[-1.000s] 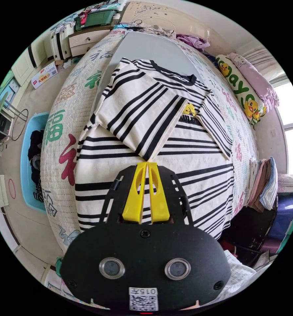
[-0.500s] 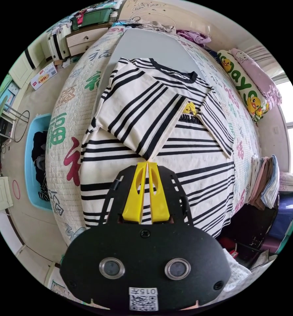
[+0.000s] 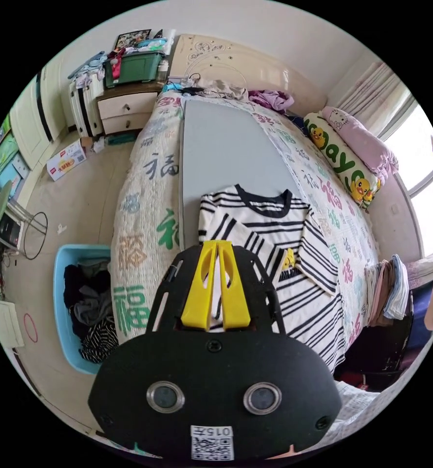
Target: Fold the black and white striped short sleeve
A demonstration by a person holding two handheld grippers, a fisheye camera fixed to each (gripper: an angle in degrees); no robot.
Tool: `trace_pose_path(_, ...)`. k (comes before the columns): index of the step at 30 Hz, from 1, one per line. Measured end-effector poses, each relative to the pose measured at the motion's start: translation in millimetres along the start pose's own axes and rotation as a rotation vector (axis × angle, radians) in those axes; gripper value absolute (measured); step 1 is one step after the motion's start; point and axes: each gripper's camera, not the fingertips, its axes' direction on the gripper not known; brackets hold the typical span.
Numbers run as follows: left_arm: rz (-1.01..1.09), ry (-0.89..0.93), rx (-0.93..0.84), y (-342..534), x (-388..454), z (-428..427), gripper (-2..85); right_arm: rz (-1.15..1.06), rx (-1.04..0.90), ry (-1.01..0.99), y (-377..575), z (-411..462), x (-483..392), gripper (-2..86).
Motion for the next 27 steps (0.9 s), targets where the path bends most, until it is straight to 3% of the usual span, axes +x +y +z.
trace_pose_path(3, 0.055, -0.026, -0.021, -35, 8, 27, -0.3, 0.018, -0.153, 0.24, 15, 51, 54, -0.4)
trace_pose_path(5, 0.06, -0.016, -0.026, -53, 10, 45, 0.1, -0.04, -0.246, 0.222, 21, 84, 79, -0.2)
trace_pose_path(10, -0.031, -0.006, -0.052, -92, 2, 98, 6.2, 0.134, -0.485, 0.108, 28, 177, 170, 2.5)
trace_pose_path(13, 0.013, -0.005, -0.12, -115, 4, 127, 8.4, 0.17, -0.653, 0.193, 25, 219, 215, 11.8)
trace_pose_path(16, 0.022, 0.014, -0.232, -133, -1, 159, 8.7, 0.137, -0.76, 0.27, 20, 246, 247, 15.1)
trace_pose_path(22, 0.138, 0.04, -0.349, -144, 7, 193, 5.2, 0.097, -0.905, 0.266, 17, 274, 280, 11.4)
trace_pose_path(27, 0.198, 0.003, -0.293, -141, 21, 192, 1.4, 0.05, -0.89, 0.333, 11, 272, 290, 3.5)
